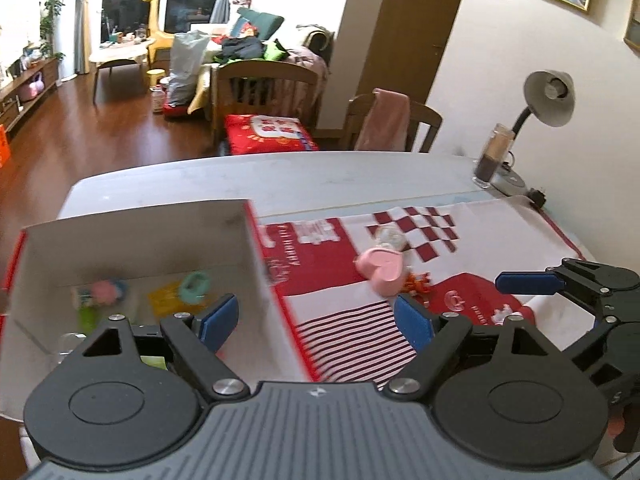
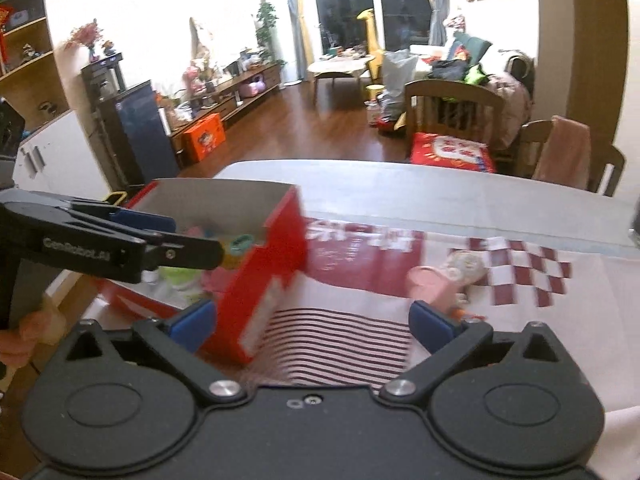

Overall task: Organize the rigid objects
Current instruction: 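Open both tools to release the marker and clip and withdraw, then reach left tool toward the pink heart case while right tool approaches orange keychain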

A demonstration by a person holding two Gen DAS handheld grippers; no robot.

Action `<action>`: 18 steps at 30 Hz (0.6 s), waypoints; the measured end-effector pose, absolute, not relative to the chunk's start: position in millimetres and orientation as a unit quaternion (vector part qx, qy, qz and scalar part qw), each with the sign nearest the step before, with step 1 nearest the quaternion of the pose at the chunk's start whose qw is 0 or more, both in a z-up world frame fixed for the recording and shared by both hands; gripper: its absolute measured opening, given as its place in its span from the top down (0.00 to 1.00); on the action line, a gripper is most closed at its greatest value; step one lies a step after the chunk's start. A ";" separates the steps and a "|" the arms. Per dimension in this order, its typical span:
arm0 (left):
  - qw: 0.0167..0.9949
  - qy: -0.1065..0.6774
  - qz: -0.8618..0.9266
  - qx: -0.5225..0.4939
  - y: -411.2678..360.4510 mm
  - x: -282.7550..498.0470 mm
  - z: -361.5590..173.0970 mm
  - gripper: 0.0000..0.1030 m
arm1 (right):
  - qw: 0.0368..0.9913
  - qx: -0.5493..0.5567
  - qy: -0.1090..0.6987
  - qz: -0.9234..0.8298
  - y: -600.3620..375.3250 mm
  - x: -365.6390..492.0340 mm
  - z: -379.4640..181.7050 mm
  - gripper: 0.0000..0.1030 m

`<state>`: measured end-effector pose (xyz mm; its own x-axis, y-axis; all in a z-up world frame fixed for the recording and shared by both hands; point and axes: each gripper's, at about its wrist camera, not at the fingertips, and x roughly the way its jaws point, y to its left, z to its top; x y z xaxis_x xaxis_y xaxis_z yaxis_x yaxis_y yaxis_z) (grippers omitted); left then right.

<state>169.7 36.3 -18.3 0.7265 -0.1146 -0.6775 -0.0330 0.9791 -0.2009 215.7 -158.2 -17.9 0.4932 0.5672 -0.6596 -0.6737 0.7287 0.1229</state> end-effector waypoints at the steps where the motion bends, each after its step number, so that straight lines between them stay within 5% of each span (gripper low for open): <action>1: 0.923 0.370 -0.024 -0.100 29.6 173.8 -19.6 0.16 | 0.863 -0.077 0.351 0.356 -165.1 219.3 -20.3 0.01; 4: 0.925 0.367 -0.025 -0.097 9.3 186.4 -23.8 0.09 | 0.867 -0.072 0.354 0.343 -185.8 231.8 -27.8 0.00; 18: 0.922 0.381 0.019 -0.072 -68.9 249.3 -60.2 0.08 | 0.859 -0.126 0.349 0.354 -231.4 273.8 -65.8 0.01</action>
